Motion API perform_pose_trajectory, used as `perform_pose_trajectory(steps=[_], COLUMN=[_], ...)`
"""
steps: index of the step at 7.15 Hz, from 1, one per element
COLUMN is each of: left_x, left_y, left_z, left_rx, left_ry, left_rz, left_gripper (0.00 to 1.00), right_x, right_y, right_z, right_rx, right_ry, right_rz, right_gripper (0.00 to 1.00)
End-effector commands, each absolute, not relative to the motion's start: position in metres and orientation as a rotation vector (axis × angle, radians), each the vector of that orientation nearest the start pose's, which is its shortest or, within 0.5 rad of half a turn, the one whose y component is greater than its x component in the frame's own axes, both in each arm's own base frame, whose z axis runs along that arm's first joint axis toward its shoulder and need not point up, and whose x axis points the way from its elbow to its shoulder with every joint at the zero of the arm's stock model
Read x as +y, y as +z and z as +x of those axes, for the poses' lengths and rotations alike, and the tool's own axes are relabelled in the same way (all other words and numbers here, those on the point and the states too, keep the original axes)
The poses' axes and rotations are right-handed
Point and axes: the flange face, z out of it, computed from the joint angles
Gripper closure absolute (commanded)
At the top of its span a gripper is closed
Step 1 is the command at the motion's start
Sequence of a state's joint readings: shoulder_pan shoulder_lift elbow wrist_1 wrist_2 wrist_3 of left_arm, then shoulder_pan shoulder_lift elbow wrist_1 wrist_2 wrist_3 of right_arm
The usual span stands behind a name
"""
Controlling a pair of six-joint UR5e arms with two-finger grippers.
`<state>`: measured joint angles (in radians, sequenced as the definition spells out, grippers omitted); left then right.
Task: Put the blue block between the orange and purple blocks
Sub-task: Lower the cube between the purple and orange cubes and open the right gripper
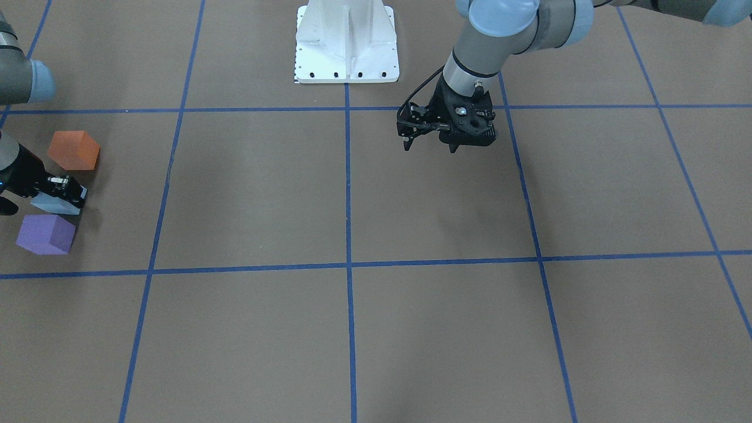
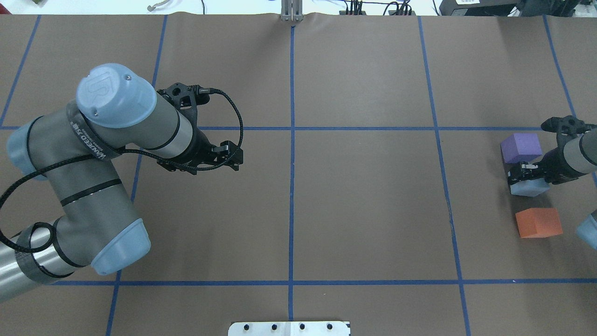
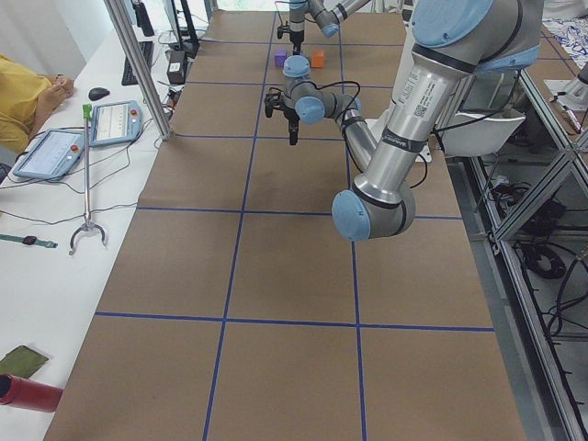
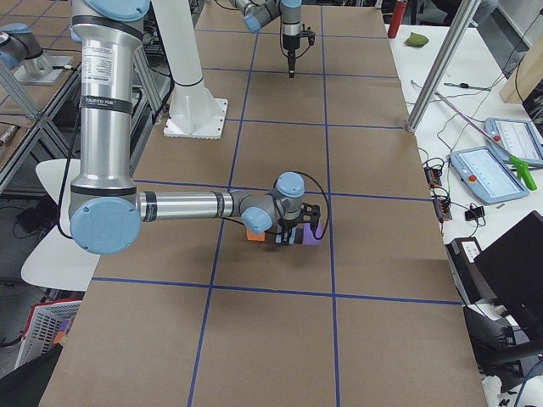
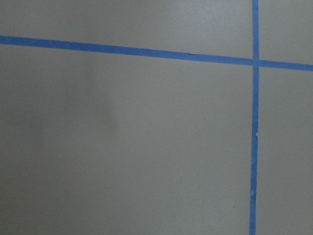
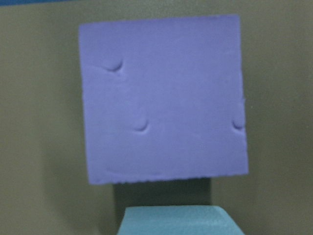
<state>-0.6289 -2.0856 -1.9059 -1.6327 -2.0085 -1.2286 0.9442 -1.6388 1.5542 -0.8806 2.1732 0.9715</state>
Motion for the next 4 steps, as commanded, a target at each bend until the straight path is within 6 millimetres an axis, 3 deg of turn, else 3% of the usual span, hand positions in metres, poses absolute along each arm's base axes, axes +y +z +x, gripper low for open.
perform_pose_trajectory(steps=[1, 4], left_x=[-0.426, -0.426], left_y=[0.212, 0.212], left_z=[0.432, 0.432], left_rx=[0.985, 0.986], left_ry=[-0.076, -0.09], left_rz=[0.053, 0.045], left_gripper=[0.0, 0.0], right_x=[-0.438, -0.423], right_y=[0.607, 0.587], right_z=[-0.224, -0.208], right_rx=[-0.869, -0.892], right_ry=[0.137, 0.123], right_rz=[0.019, 0.049], right_gripper=[0.0, 0.0])
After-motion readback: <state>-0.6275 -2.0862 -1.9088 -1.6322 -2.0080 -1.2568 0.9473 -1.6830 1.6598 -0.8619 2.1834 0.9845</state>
